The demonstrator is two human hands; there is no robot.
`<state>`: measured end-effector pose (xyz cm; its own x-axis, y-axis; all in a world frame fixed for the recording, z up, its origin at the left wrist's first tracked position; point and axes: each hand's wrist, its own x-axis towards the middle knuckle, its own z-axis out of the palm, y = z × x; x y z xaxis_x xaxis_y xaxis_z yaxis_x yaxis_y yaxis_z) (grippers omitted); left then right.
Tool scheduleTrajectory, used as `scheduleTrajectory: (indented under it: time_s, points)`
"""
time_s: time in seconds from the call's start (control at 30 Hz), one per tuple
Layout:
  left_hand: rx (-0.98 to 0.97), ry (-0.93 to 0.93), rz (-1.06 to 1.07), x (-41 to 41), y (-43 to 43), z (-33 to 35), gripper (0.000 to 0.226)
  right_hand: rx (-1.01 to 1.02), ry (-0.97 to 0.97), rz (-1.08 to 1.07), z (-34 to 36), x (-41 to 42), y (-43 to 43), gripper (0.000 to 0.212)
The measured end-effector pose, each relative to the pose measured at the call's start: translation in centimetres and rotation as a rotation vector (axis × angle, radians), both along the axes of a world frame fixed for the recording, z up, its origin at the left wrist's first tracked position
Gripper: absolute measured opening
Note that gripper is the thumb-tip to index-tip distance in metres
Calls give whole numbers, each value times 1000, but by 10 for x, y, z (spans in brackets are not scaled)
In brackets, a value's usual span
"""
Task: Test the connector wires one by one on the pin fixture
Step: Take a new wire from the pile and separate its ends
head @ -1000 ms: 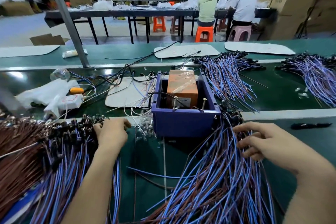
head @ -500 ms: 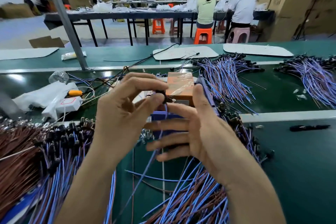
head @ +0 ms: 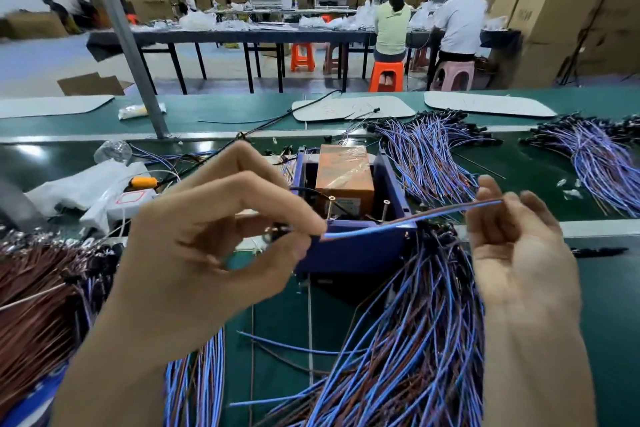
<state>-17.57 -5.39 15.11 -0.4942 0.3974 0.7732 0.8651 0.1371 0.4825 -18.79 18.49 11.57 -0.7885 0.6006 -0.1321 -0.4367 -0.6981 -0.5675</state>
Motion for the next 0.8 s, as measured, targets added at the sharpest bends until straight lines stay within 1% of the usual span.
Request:
scheduleTrajectory:
  time_s: [0.03,0.1,0.17,0.2,0.23,0.27,0.3,0.33,0.37,0.4,0.43,0.47,0.57,0.6,0.67,0.7,0.77,0.8]
  points:
    - [0,-54,-24,-2,-2,-1,14,-32,12,-28,-1,0,3,27]
    - [-32,-180,-57,-4,-10,-5,17,-59,5,-95,-2,1,5,45]
    - [-170,-393,-136,-6,-20,-8,22,53,-19,-122,-1,3,2,62]
    - [-291,-504,-201,-7,-24,-10,25,151,-30,-110,0,5,-1,66]
    - [-398,-585,-246,-7,-24,-10,27,250,-40,-75,0,6,-5,67]
    - [-470,-614,-230,-9,-22,-12,30,350,-39,3,1,7,-11,61]
    - [-470,-602,-159,-11,-17,-16,31,460,-29,133,3,7,-19,51]
    - [-410,-580,-54,-15,-9,-19,31,573,-19,288,4,6,-26,37]
    - [-297,-569,52,-18,1,-23,26,672,-21,436,4,5,-33,28]
    - [-171,-586,120,-22,13,-26,18,761,-44,552,2,3,-38,25]
    - [-56,-622,151,-25,24,-31,17,848,-88,632,0,2,-43,26]
    - [21,-661,169,-29,34,-36,23,941,-139,683,-3,0,-48,27]
    - [221,-816,135,-37,48,-46,26,1152,-261,791,-11,-3,-54,32]
    - [255,-852,114,-38,49,-48,25,1173,-280,812,-13,-4,-53,31]
    - [243,-895,77,-42,50,-52,22,1139,-258,787,-14,-5,-51,22]
    - [218,-910,60,-43,51,-55,22,1120,-240,734,-15,-7,-48,20]
    - [166,-940,28,-44,55,-60,20,1081,-209,607,-18,-11,-38,27]
    - [145,-951,9,-43,58,-62,19,1051,-178,571,-18,-12,-34,24]
